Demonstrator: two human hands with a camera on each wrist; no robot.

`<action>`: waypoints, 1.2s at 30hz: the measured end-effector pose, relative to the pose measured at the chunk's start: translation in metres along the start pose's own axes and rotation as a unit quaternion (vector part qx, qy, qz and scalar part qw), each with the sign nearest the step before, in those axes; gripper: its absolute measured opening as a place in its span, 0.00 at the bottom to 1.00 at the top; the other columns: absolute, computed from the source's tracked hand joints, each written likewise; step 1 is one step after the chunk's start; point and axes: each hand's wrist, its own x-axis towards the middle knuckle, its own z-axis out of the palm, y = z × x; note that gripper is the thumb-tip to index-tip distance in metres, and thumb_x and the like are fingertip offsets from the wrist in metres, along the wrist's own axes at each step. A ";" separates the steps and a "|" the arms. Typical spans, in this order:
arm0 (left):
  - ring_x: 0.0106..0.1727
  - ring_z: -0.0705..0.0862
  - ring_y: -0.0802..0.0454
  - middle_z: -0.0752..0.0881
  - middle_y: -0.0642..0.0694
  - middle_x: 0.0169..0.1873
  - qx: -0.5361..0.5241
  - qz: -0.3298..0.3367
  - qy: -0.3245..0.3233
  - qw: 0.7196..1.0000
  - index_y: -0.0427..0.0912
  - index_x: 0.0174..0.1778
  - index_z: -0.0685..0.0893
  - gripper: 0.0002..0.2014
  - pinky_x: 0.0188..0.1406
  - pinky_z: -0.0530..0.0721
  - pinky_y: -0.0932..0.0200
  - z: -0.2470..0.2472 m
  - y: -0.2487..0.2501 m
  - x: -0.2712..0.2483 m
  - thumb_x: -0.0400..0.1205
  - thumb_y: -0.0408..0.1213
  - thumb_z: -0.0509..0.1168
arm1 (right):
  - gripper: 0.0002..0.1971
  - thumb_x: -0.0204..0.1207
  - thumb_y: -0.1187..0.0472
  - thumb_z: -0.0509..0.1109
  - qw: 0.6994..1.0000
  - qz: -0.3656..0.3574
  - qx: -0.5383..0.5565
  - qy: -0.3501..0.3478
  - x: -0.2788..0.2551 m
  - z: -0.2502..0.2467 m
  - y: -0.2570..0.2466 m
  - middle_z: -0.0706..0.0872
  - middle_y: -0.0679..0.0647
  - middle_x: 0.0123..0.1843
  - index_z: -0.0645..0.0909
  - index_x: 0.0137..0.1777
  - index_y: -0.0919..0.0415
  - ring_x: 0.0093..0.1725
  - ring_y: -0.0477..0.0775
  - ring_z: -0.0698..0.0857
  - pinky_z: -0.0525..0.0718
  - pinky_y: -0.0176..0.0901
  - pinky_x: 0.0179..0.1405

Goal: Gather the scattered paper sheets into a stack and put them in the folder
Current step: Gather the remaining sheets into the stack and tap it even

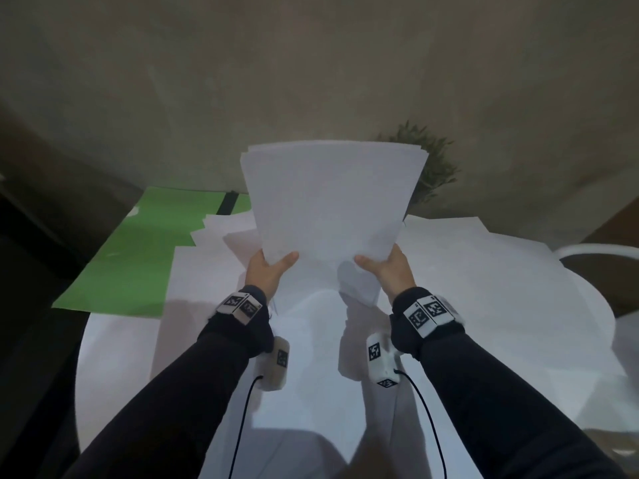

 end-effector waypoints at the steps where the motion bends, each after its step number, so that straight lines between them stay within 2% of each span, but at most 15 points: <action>1: 0.57 0.84 0.44 0.86 0.40 0.55 -0.003 0.001 0.000 1.000 0.39 0.59 0.82 0.14 0.60 0.79 0.53 -0.001 0.001 0.000 0.77 0.32 0.71 | 0.21 0.70 0.65 0.77 1.000 -0.015 0.020 0.014 -0.001 0.000 -0.008 0.86 0.53 0.55 0.77 0.63 0.63 0.53 0.53 0.84 0.82 0.38 0.52; 3: 0.55 0.84 0.45 0.86 0.40 0.55 -0.006 0.000 -0.004 1.000 0.37 0.59 0.82 0.14 0.59 0.79 0.54 -0.003 0.002 0.001 0.78 0.31 0.69 | 0.19 0.74 0.59 0.74 0.993 -0.055 0.085 0.056 -0.003 0.001 -0.034 0.85 0.50 0.55 0.76 0.62 0.60 0.56 0.52 0.84 0.82 0.41 0.57; 5: 0.52 0.84 0.46 0.87 0.42 0.52 -0.001 -0.003 -0.015 1.000 0.38 0.57 0.83 0.12 0.58 0.79 0.54 -0.005 0.004 0.003 0.77 0.30 0.70 | 0.14 0.77 0.52 0.70 0.982 -0.090 0.141 0.085 -0.005 0.002 -0.069 0.85 0.48 0.54 0.77 0.58 0.58 0.54 0.49 0.84 0.82 0.41 0.55; 9: 0.48 0.87 0.47 0.90 0.52 0.42 0.005 -0.017 -0.041 0.999 0.46 0.47 0.86 0.12 0.55 0.81 0.53 -0.010 0.004 0.006 0.69 0.33 0.77 | 0.14 0.75 0.40 0.67 0.972 -0.122 0.146 0.140 0.003 0.007 -0.132 0.81 0.46 0.46 0.74 0.43 0.49 0.49 0.49 0.81 0.80 0.43 0.53; 13: 0.50 0.88 0.46 0.91 0.53 0.43 0.010 -0.023 -0.048 0.999 0.48 0.45 0.88 0.18 0.56 0.83 0.51 -0.013 0.001 0.006 0.60 0.43 0.79 | 0.14 0.74 0.46 0.71 0.973 -0.099 0.118 0.175 0.017 0.014 -0.140 0.80 0.48 0.39 0.72 0.35 0.51 0.42 0.52 0.80 0.79 0.46 0.49; 16: 0.50 0.88 0.46 0.91 0.53 0.43 0.013 -0.029 -0.054 0.998 0.48 0.46 0.87 0.16 0.57 0.83 0.50 -0.015 0.001 0.006 0.63 0.42 0.78 | 0.09 0.78 0.50 0.66 0.969 -0.093 0.128 0.188 0.022 0.015 -0.134 0.79 0.46 0.41 0.73 0.38 0.49 0.44 0.49 0.79 0.79 0.48 0.56; 19: 0.49 0.87 0.46 0.90 0.48 0.45 0.031 -0.015 -0.053 0.998 0.43 0.47 0.86 0.09 0.59 0.82 0.48 -0.012 0.003 0.006 0.74 0.31 0.74 | 0.08 0.82 0.49 0.62 0.974 -0.104 0.112 0.168 0.019 0.015 -0.130 0.78 0.45 0.43 0.72 0.40 0.47 0.47 0.47 0.78 0.77 0.47 0.58; 21: 0.50 0.85 0.45 0.87 0.40 0.50 0.042 -0.002 -0.044 0.998 0.37 0.53 0.84 0.09 0.59 0.81 0.49 -0.007 0.007 0.006 0.78 0.29 0.69 | 0.10 0.82 0.44 0.59 0.981 -0.107 0.102 0.126 0.021 0.012 -0.130 0.79 0.46 0.46 0.74 0.43 0.48 0.51 0.50 0.80 0.77 0.48 0.60; 23: 0.51 0.84 0.45 0.85 0.39 0.52 0.045 0.000 -0.021 0.999 0.34 0.59 0.82 0.12 0.57 0.81 0.49 -0.008 0.010 0.010 0.80 0.31 0.67 | 0.18 0.80 0.38 0.55 0.986 -0.102 0.097 0.086 0.026 0.002 -0.125 0.82 0.49 0.52 0.75 0.51 0.51 0.56 0.52 0.82 0.78 0.49 0.61; 26: 0.50 0.84 0.43 0.85 0.40 0.51 0.078 -0.037 0.054 0.995 0.32 0.61 0.81 0.17 0.57 0.82 0.46 -0.032 0.004 0.022 0.79 0.36 0.68 | 0.21 0.81 0.41 0.58 0.993 -0.027 0.039 0.105 0.026 -0.028 -0.099 0.80 0.52 0.55 0.74 0.59 0.59 0.57 0.56 0.80 0.77 0.50 0.59; 28: 0.51 0.82 0.43 0.85 0.37 0.52 0.125 -0.063 0.095 0.986 0.28 0.63 0.80 0.19 0.57 0.81 0.46 -0.056 -0.008 0.028 0.78 0.34 0.69 | 0.19 0.80 0.48 0.65 0.991 0.090 -0.043 0.088 0.020 -0.048 -0.068 0.80 0.58 0.55 0.76 0.59 0.64 0.55 0.60 0.79 0.75 0.52 0.54; 31: 0.53 0.81 0.40 0.83 0.27 0.56 0.220 -0.116 0.103 0.963 0.21 0.63 0.78 0.20 0.53 0.78 0.49 -0.082 -0.025 0.021 0.78 0.29 0.68 | 0.25 0.75 0.49 0.71 0.944 0.223 -0.242 0.035 0.012 -0.073 0.006 0.79 0.63 0.68 0.77 0.67 0.63 0.58 0.60 0.80 0.78 0.50 0.59; 33: 0.58 0.81 0.35 0.82 0.25 0.60 0.336 -0.168 0.068 0.924 0.21 0.61 0.79 0.18 0.54 0.75 0.49 -0.089 -0.036 0.008 0.80 0.31 0.66 | 0.34 0.62 0.38 0.71 0.859 0.283 -0.426 -0.031 0.014 -0.080 0.062 0.79 0.55 0.70 0.74 0.69 0.47 0.65 0.58 0.81 0.78 0.45 0.62; 34: 0.56 0.81 0.35 0.82 0.26 0.60 0.368 -0.184 0.047 0.910 0.22 0.60 0.80 0.17 0.53 0.75 0.50 -0.091 -0.043 0.001 0.81 0.32 0.65 | 0.32 0.59 0.36 0.69 0.819 0.273 -0.499 -0.071 0.016 -0.078 0.087 0.80 0.51 0.68 0.74 0.66 0.43 0.64 0.57 0.81 0.78 0.45 0.61; 36: 0.51 0.80 0.39 0.83 0.27 0.59 0.383 -0.209 0.025 0.899 0.23 0.58 0.81 0.15 0.49 0.74 0.52 -0.088 -0.056 -0.009 0.81 0.32 0.63 | 0.22 0.66 0.41 0.63 0.812 0.272 -0.511 -0.075 0.008 -0.064 0.106 0.80 0.52 0.62 0.79 0.60 0.46 0.62 0.59 0.79 0.74 0.47 0.57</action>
